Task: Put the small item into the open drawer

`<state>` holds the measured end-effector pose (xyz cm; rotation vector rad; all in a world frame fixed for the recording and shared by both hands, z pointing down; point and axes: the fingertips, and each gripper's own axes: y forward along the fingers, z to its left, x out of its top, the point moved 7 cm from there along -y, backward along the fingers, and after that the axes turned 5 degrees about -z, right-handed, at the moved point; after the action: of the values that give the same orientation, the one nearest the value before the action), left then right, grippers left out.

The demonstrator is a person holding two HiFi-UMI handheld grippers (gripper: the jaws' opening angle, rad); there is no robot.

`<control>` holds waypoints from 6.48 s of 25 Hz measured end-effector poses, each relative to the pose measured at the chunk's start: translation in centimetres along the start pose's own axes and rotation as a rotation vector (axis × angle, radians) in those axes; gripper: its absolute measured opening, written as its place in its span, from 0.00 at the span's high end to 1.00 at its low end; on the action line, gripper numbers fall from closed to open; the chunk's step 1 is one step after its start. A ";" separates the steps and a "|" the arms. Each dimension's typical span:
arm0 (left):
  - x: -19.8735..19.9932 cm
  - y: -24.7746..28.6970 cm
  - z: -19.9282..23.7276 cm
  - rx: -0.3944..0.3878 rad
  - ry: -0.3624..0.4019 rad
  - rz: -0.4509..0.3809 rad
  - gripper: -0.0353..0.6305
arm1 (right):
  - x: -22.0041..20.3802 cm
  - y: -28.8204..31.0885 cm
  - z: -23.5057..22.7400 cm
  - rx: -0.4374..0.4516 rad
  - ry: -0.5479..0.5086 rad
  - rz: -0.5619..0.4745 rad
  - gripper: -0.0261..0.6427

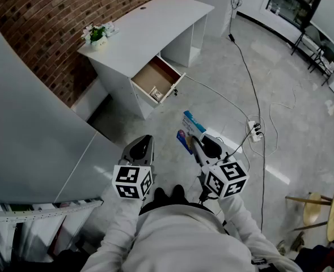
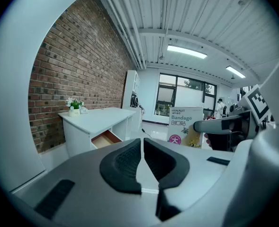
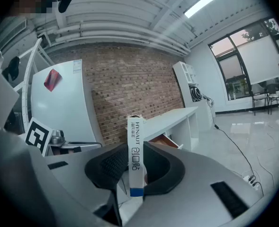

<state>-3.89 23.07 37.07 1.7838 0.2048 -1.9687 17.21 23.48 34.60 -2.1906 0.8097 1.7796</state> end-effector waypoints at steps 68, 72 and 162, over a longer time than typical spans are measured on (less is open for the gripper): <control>2.9 29.4 22.1 -0.072 -0.073 0.135 0.90 | 3.5 33.6 -12.1 -0.112 0.094 0.194 0.79; 2.6 30.0 22.3 -0.071 -0.082 0.141 0.90 | 3.3 34.4 -12.8 -0.113 0.088 0.214 0.79; -5.7 33.9 26.4 0.588 -0.420 0.234 0.90 | -21.1 64.8 -26.6 0.206 -0.556 0.996 0.79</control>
<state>-12.55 -16.20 53.17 1.5496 -0.7539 -2.3081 2.52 -37.02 72.95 -1.0531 1.9868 2.3457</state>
